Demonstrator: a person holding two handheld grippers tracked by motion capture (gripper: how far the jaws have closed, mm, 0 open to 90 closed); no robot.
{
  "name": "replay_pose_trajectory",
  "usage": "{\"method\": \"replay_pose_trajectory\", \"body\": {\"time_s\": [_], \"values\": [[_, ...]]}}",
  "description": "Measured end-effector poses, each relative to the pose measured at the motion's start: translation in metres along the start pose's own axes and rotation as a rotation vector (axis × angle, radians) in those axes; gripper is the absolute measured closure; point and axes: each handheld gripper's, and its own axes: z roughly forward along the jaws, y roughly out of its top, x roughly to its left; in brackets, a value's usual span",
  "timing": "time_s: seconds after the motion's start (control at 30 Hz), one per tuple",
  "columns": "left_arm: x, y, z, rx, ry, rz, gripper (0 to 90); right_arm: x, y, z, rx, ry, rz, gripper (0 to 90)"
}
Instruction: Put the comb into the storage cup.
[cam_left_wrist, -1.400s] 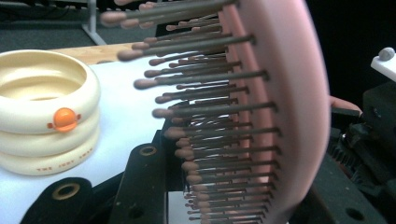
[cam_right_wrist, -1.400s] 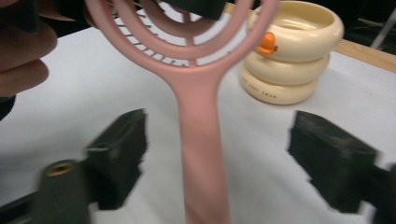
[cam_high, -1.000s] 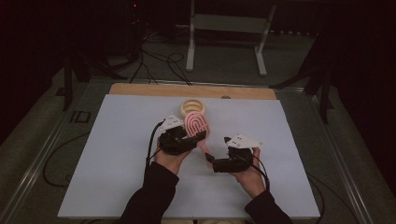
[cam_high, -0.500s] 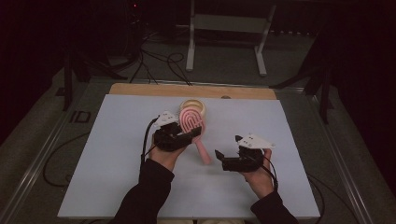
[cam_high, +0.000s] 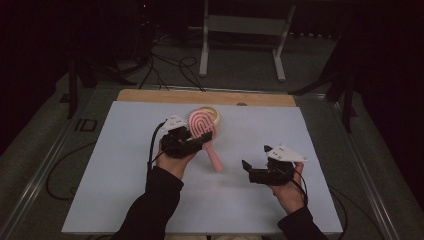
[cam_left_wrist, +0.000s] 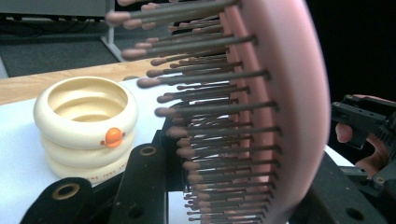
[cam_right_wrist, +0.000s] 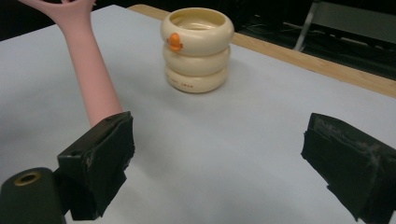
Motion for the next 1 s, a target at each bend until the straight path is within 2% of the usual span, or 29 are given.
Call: {"method": "replay_pose_trajectory", "body": {"time_s": [0.2, 0.53, 1.0], "values": [[0.003, 0.003, -0.001, -0.001, 0.003, 0.002, 63.9, -0.007, -0.008, -0.005, -0.021, -0.029, 0.006, 8.6], [0.008, 0.009, -0.004, -0.020, -0.004, -0.003, 63.9, -0.015, -0.025, -0.009, -0.032, -0.037, 0.046, 8.6], [0.016, 0.016, -0.008, -0.035, -0.027, 0.011, 63.8, -0.019, -0.034, -0.010, -0.063, -0.037, 0.066, 8.6]]}}
